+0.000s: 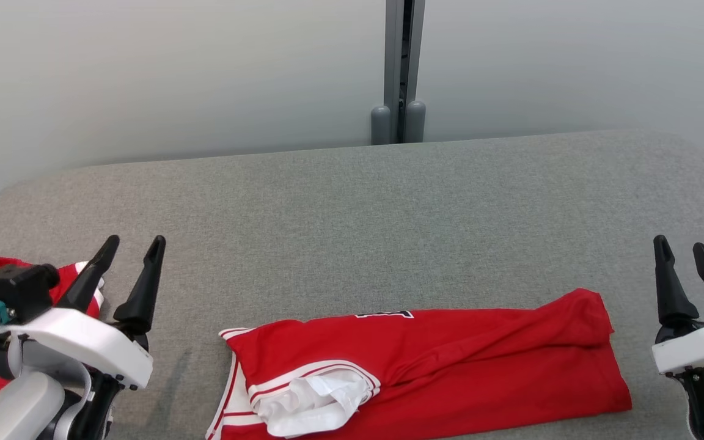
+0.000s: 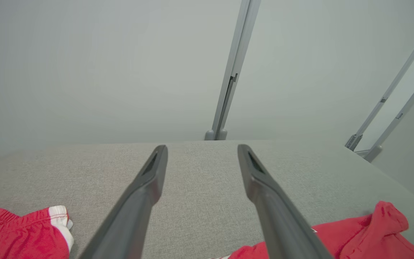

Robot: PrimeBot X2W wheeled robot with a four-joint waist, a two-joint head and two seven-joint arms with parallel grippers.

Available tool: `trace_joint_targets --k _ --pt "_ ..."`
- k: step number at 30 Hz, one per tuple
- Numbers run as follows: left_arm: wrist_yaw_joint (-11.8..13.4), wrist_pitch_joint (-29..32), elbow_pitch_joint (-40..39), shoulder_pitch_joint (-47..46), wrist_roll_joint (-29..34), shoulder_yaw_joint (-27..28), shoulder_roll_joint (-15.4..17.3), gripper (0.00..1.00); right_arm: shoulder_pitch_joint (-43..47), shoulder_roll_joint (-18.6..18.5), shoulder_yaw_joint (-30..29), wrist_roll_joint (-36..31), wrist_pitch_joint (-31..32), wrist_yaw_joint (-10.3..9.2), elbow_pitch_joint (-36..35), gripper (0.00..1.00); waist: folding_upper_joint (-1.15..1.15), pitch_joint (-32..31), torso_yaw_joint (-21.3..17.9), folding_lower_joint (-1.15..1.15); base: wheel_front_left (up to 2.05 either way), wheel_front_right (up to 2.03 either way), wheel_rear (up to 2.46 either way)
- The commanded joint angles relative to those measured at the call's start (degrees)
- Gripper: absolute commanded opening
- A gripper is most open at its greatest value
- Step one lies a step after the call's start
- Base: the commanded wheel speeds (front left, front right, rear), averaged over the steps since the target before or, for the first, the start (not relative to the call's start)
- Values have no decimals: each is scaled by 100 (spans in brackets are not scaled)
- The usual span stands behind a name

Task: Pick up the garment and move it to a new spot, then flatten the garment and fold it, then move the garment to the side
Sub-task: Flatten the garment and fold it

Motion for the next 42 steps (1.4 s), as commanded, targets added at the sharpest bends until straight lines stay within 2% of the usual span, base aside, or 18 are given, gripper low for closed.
trace_joint_targets --k 1,5,6,7,13,14,15,17,19,21,25,26,31,39,42 --pt "155 -155 -24 199 83 156 -89 100 124 95 -132 -124 -64 3 -109 100 0 15 22 0 0 0 0" --pt "458 -293 -25 702 593 764 -392 100 349 396 -377 -462 -95 3 -355 100 0 50 57 0 0 0 0" --pt "458 -293 -25 702 593 764 -392 100 349 396 -377 -462 -95 3 -355 100 0 50 57 0 0 0 0" --pt "517 -291 -84 1023 992 1191 -672 100 445 462 -409 -644 -97 2 -423 100 0 66 73 0 0 0 0" --pt "322 -289 -260 1908 2355 2281 -1608 100 664 649 -518 -932 -102 2 -489 100 0 80 90 0 0 0 0" --pt "322 -289 -260 1908 2355 2281 -1608 100 664 649 -518 -932 -102 2 -489 100 0 80 90 0 0 0 0" --pt "200 -289 -268 2126 2714 2547 -1923 100 720 707 -585 -1024 -103 3 -470 100 0 83 95 0 0 0 0" --pt "45 -290 -237 2308 3024 2797 -2206 100 780 797 -640 -1070 -103 2 -457 100 0 94 99 0 0 0 0" --pt "-46 -290 -198 2378 3194 2879 -2312 100 806 825 -643 -1105 -103 3 -437 100 0 103 99 0 0 0 0" --pt "-227 -290 -113 2497 3445 3037 -2556 100 835 831 -629 -1198 -103 2 -397 100 0 128 92 0 0 0 0" --pt "-610 -290 57 2581 3752 3366 -2924 100 767 841 -634 -1288 -103 2 -284 100 0 179 82 0 0 0 0" --pt "-783 -290 130 2573 3883 3498 -3083 100 736 829 -636 -1305 -100 2 -236 100 0 192 85 0 0 0 0" --pt "-1102 -291 265 2500 4161 3788 -3350 100 607 817 -656 -1322 103 2 -59 100 0 188 83 0 0 0 0" --pt "-1451 -291 469 2383 4446 4032 -3576 100 -31 854 -649 -1054 1452 3 1091 100 0 265 70 0 0 0 0" --pt "-1541 -291 536 2322 4511 4087 -3630 100 -268 821 -657 -892 1673 2 1456 100 0 312 139 0 0 0 0"
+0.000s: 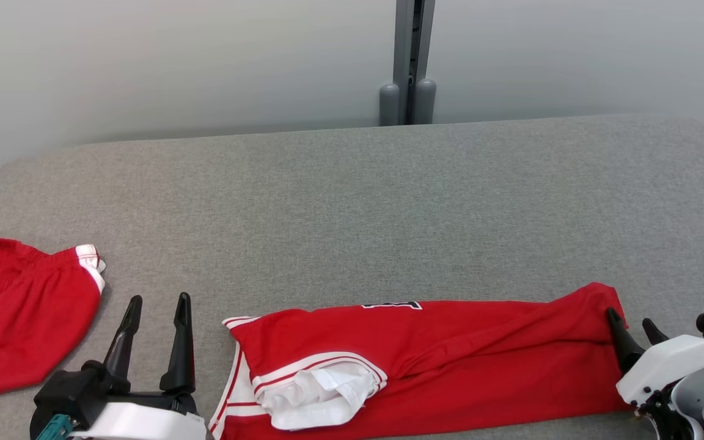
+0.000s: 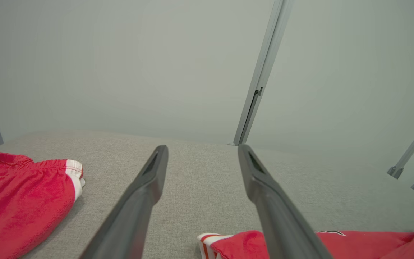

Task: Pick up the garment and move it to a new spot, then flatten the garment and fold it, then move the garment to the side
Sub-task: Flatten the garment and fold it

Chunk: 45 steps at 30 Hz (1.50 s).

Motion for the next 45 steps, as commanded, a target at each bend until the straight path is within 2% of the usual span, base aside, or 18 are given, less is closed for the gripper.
trace_joint_targets --k 1,9,14,15,17,21,27,33,39,45 --pt "-73 -7 51 -121 61 52 -17 100 -163 -46 -78 117 61 1 220 100 0 46 70 0 0 0 0" --pt "-201 -8 173 -182 198 118 -120 100 -330 52 -311 124 371 1 1118 100 0 125 245 0 0 0 0" --pt "-256 -8 222 -220 255 156 -177 100 -255 222 -196 333 567 2 1229 100 0 146 286 0 0 0 0" --pt "-269 -8 228 -223 264 161 -190 100 -241 229 -166 377 578 3 1210 77 0 144 285 0 0 0 0" --pt "-289 -8 252 -226 275 167 -214 100 -235 227 -105 444 564 3 1170 1 0 132 280 0 0 0 0" --pt "-294 -8 288 -229 308 174 -233 100 -257 213 -19 521 472 2 1065 0 0 96 271 0 0 0 0" --pt "-345 -8 305 -235 334 215 -261 100 -433 52 43 711 -6 2 738 0 0 61 250 0 0 0 0" --pt "-376 -8 278 -229 366 259 -289 100 -519 -209 -32 821 -455 1 689 0 0 45 249 0 0 0 0" --pt "-404 -8 279 -195 396 303 -305 100 -524 -306 -96 736 -815 1 845 0 0 3 289 0 0 0 0" --pt "-379 -8 347 -109 390 362 -318 100 -527 -369 173 505 -1142 1 496 0 0 -99 327 0 0 0 0"
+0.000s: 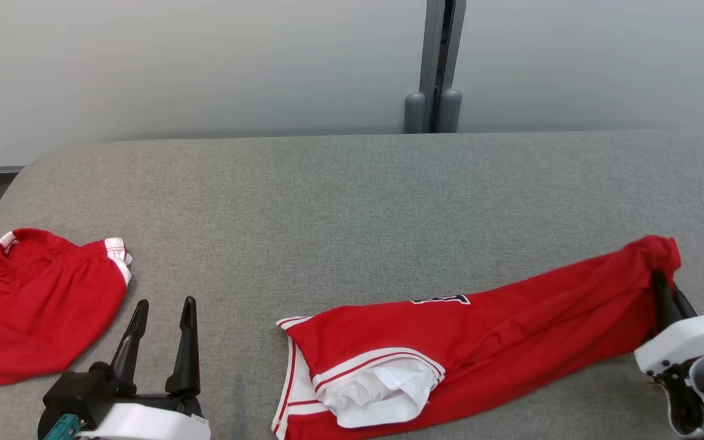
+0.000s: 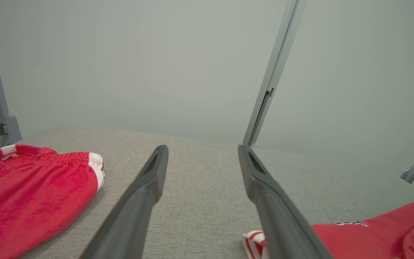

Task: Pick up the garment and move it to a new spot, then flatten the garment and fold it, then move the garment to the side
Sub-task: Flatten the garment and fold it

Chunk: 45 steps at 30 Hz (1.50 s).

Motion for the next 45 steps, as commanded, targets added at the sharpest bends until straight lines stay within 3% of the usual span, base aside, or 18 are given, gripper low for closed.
trace_joint_targets --k 1,11,16,26,32,43,44,45 --pt "19 -8 19 -6 4 34 13 100 20 -12 92 -87 -110 1 -161 0 0 -37 26 0 0 0 0" --pt "20 -8 101 33 -54 20 7 100 612 322 1086 -354 -145 2 -1851 0 0 -74 329 0 0 0 0" --pt "-4 -7 149 -22 -97 -15 6 100 730 606 1531 -343 104 1 -2249 0 0 -48 552 0 0 0 0" --pt "-40 -7 281 -162 -94 -92 7 100 347 967 2054 -88 96 2 -1746 0 0 10 1059 0 0 0 0" --pt "-83 -7 379 -250 -136 -121 7 100 39 1040 2676 190 51 2 -1239 0 0 56 1355 0 0 0 0" --pt "-106 -7 457 -306 -138 -74 7 100 -328 1040 3759 985 -210 2 -720 0 0 116 1448 0 0 0 0" --pt "-109 -7 465 -310 -138 -73 6 100 -367 1041 3828 1046 -238 2 -664 19 0 116 1437 0 0 0 0" --pt "-110 -8 477 -311 -139 -70 7 100 -395 1043 3919 1114 -251 2 -631 56 0 115 1420 0 0 0 0"
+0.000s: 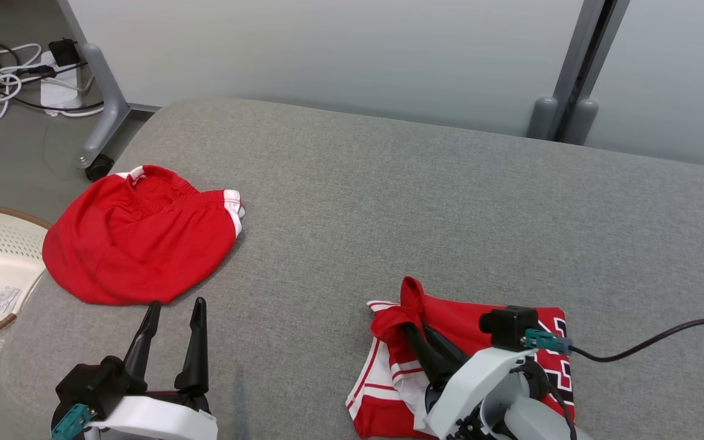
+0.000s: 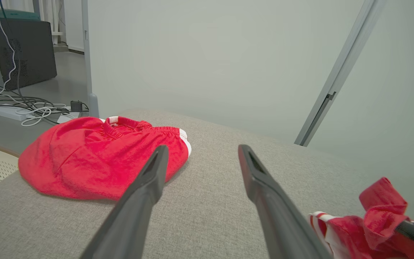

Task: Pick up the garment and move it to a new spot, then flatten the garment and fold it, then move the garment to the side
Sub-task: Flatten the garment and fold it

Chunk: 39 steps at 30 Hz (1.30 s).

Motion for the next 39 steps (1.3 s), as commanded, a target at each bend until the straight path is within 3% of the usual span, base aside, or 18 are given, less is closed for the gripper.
trace_joint_targets --k 1,11,18,27,32,39 --pt "-12 -7 19 -104 -6 27 19 100 -106 -27 154 132 -62 3 60 99 0 -6 -41 0 0 0 0" --pt "-26 -6 31 -22 35 83 18 100 -361 -37 397 505 -359 3 -293 100 0 -203 -490 0 0 0 0" --pt "-8 -6 -38 81 55 168 19 100 -342 -518 -305 104 -448 2 -722 100 0 -271 -844 0 0 0 0" --pt "-2 -6 -143 62 34 167 20 100 195 -1196 -1812 -673 -462 3 -965 100 0 -207 -1116 0 0 0 0" --pt "-15 -6 -181 18 39 212 18 100 468 -1245 -2425 -1112 -459 3 -1024 100 0 -144 -1159 0 0 0 0" --pt "-1 -6 -143 -16 19 129 20 100 657 -1058 -2617 -1487 -243 2 -1099 100 0 -173 -1127 0 0 0 0"
